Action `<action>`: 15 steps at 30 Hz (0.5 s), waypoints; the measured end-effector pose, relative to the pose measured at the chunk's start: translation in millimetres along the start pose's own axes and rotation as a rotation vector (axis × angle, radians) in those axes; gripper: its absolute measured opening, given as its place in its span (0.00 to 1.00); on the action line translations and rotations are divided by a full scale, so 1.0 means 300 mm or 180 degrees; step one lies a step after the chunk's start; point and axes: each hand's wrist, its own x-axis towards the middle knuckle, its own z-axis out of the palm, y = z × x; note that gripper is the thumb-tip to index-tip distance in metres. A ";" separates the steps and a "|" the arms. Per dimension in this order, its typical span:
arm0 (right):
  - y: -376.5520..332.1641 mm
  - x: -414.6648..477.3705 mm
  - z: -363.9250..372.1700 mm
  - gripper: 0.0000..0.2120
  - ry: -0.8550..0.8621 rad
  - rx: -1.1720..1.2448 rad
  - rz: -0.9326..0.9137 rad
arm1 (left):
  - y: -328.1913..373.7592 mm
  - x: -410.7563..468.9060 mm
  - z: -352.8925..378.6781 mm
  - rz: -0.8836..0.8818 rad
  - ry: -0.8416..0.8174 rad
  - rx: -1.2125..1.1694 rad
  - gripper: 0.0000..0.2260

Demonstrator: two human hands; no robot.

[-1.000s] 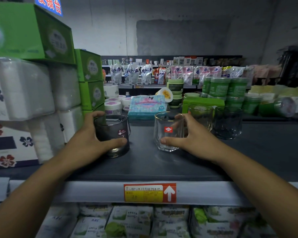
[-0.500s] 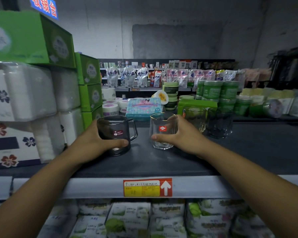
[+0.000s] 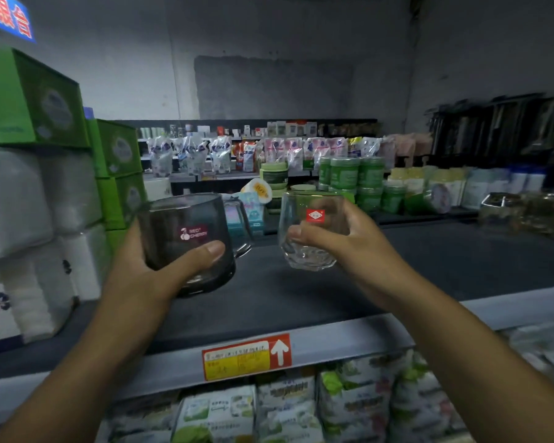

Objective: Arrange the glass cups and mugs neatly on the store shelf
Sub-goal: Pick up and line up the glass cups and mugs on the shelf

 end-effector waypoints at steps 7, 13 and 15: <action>-0.018 -0.180 -0.169 0.32 0.0363 -0.0288 0.0196 | -0.016 -0.036 0.204 -0.0135 -0.0509 -0.0331 0.33; -0.021 -0.368 -0.429 0.29 0.0949 -0.0418 0.0281 | 0.002 -0.072 0.463 -0.0230 -0.0860 -0.0556 0.37; -0.026 -0.428 -0.537 0.31 0.1120 -0.0456 0.0298 | 0.026 -0.098 0.569 -0.0183 -0.0999 -0.0624 0.37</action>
